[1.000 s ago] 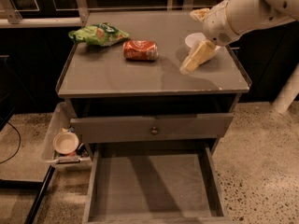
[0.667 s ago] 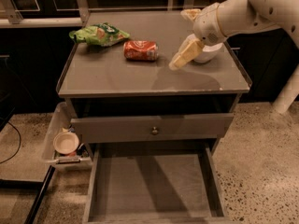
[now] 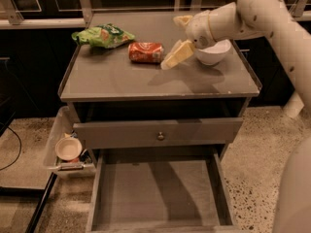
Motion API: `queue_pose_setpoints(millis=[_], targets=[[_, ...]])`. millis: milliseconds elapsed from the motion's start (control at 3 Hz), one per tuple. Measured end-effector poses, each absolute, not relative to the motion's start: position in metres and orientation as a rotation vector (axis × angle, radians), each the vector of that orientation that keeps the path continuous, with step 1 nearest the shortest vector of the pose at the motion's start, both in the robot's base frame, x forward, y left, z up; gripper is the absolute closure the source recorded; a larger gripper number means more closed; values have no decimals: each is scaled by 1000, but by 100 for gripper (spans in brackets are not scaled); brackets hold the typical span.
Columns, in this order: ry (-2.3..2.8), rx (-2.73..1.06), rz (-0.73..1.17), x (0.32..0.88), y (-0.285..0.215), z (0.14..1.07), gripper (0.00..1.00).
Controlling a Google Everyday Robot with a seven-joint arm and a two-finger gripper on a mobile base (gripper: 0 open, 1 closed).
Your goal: Place coke can into middle drawer
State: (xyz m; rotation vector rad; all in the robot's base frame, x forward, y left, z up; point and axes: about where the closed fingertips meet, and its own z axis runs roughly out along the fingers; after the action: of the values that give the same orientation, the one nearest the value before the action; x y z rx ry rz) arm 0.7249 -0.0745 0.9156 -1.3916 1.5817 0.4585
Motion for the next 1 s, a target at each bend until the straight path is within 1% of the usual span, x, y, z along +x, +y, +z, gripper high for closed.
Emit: queue_pose_setpoints(millis=[333,1000], targets=[[1588,-1429,486,740,-53,905,0],[1627,-1518,450,767,-28,881,0]])
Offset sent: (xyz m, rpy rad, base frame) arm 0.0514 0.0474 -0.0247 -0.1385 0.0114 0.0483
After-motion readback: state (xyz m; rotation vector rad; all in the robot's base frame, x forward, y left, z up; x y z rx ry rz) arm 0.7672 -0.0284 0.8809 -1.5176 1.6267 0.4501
